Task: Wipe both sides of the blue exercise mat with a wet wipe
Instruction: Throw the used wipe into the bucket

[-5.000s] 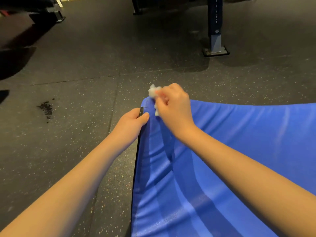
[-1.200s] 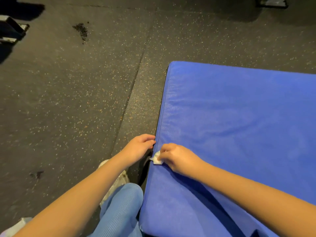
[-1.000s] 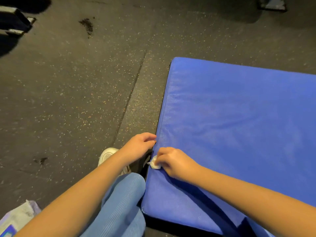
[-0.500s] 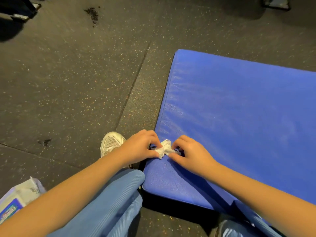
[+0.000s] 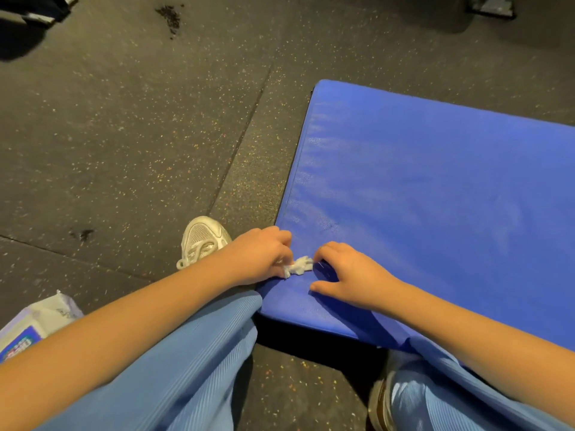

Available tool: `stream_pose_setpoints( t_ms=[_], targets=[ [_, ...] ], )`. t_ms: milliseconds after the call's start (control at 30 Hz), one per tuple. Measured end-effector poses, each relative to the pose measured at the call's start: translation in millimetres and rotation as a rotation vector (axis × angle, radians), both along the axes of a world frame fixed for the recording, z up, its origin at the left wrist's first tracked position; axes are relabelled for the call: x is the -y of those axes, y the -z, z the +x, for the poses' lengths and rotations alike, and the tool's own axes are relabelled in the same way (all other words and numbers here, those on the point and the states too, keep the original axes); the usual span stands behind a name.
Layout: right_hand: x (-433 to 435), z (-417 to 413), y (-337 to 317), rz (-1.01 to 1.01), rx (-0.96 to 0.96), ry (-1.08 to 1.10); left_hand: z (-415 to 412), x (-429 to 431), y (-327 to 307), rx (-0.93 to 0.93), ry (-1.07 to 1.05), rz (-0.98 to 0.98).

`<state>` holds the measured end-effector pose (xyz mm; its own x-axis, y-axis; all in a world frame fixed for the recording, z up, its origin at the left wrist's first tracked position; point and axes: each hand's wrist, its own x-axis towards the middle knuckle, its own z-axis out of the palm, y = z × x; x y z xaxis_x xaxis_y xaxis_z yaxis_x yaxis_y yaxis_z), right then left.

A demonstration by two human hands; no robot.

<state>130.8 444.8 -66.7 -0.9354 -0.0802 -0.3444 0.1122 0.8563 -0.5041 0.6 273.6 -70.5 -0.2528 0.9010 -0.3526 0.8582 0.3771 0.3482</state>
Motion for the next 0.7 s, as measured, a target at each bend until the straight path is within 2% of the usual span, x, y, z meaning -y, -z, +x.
stream_pose_setpoints(
  t_ms=[167, 333, 500, 700],
  targets=[
    [4, 0, -15, 0.060, 0.091, -0.068, 11, 13, -17, 0.077, 0.002, -0.133],
    [8, -10, -61, 0.122, 0.113, -0.136, 8, 35, -55, 0.203, -0.247, -0.160],
    [20, -32, -124, 0.169, 0.061, -0.252, 10, 65, -99, 0.339, -0.586, 0.086],
    [79, -65, -201, 0.275, 0.008, -0.444, 31, 140, -155, 0.360, -1.018, 0.440]
  ],
)
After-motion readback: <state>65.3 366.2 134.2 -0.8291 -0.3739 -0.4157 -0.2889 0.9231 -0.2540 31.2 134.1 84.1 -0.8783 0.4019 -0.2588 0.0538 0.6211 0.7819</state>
